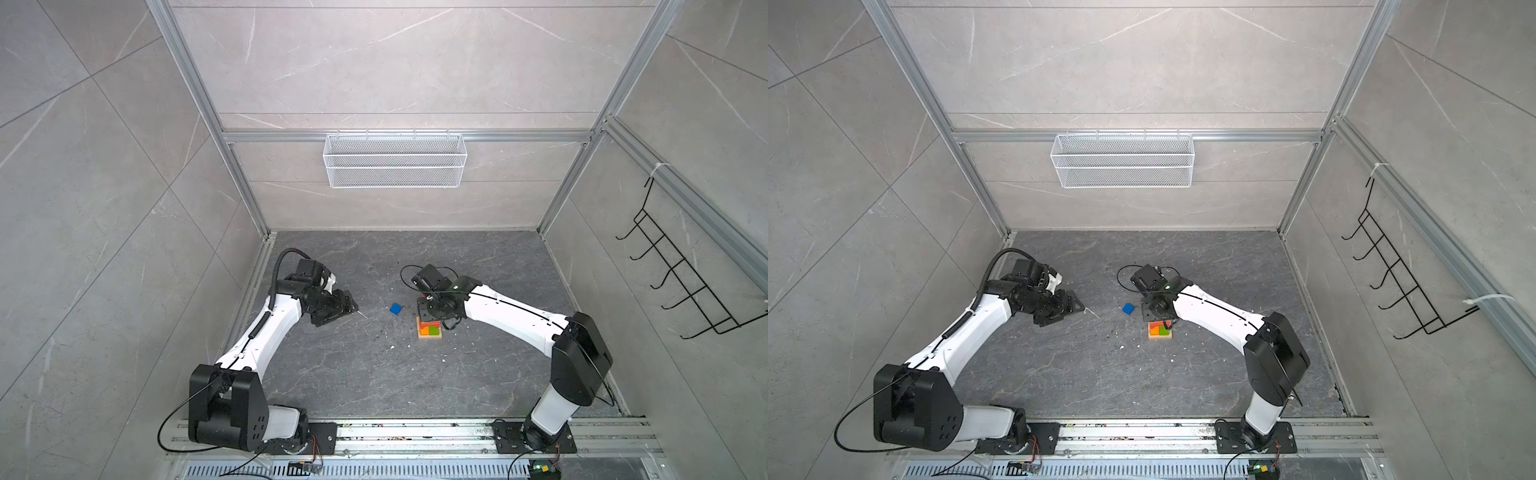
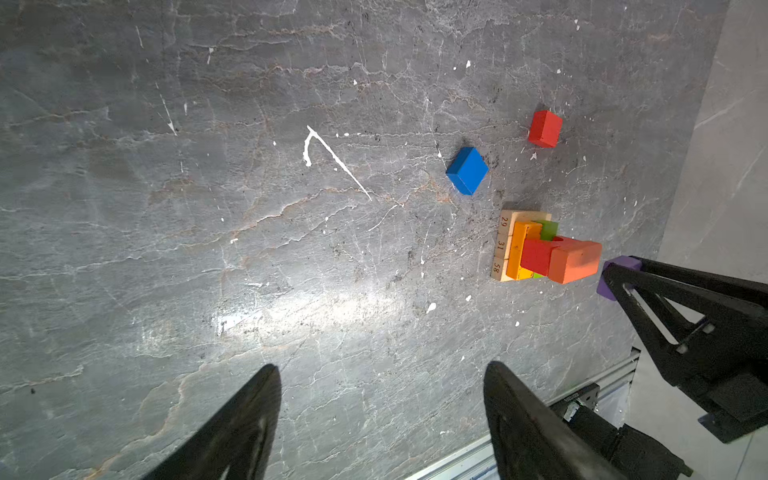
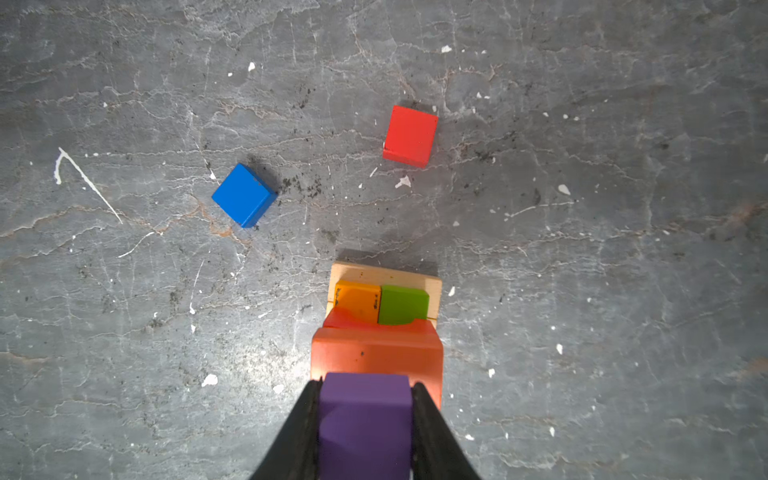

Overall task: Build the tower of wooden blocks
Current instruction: 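Carry the purple cube with the right gripper over the orange bar, then lower the purple cube onto the orange bar and open the right gripper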

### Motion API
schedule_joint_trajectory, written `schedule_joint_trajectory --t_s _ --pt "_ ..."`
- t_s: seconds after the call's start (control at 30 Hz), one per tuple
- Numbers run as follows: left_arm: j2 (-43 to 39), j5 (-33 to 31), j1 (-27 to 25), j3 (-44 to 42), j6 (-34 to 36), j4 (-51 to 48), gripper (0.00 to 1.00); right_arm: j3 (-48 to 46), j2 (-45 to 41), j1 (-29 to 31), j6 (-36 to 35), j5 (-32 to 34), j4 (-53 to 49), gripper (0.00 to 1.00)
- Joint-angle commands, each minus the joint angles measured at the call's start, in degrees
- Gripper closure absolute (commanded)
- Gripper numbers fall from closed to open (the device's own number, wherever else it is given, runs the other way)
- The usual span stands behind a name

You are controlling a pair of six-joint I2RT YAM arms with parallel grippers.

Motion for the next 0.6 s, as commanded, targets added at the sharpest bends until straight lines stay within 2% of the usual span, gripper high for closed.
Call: schedule_joint_trajectory --t_s 0.0,0.57 --pt "0.2 2.0 0.4 0.1 -0.2 1.1 0.21 -1.0 -0.9 -0.3 -0.9 -0.7 1.5 0.95" --pt "0.5 2.2 0.4 0.2 -0.2 1.2 0.21 -1.2 0.8 -0.7 -0.6 -1.0 1.8 0.93"
